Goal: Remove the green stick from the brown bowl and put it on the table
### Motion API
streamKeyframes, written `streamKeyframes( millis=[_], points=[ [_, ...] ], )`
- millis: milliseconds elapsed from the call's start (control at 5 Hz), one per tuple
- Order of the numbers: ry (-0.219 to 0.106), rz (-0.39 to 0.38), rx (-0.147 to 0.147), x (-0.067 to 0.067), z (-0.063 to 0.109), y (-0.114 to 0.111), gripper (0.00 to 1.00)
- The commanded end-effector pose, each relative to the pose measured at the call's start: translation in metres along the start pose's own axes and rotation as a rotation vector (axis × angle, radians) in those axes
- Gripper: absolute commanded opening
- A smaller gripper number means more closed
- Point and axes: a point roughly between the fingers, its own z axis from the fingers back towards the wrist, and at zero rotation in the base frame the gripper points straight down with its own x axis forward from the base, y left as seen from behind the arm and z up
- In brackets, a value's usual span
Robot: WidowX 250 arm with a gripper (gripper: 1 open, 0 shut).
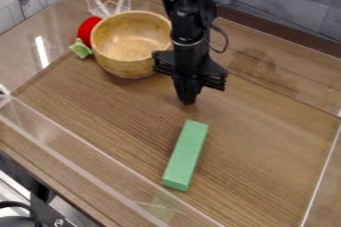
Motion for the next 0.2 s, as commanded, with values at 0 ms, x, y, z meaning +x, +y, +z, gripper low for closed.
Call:
streamKeyframes(
  millis=[0],
  points=[
    [-0.074, 0.007, -0.009, 0.0240, 0.0277, 0.0072, 0.00]
  ],
)
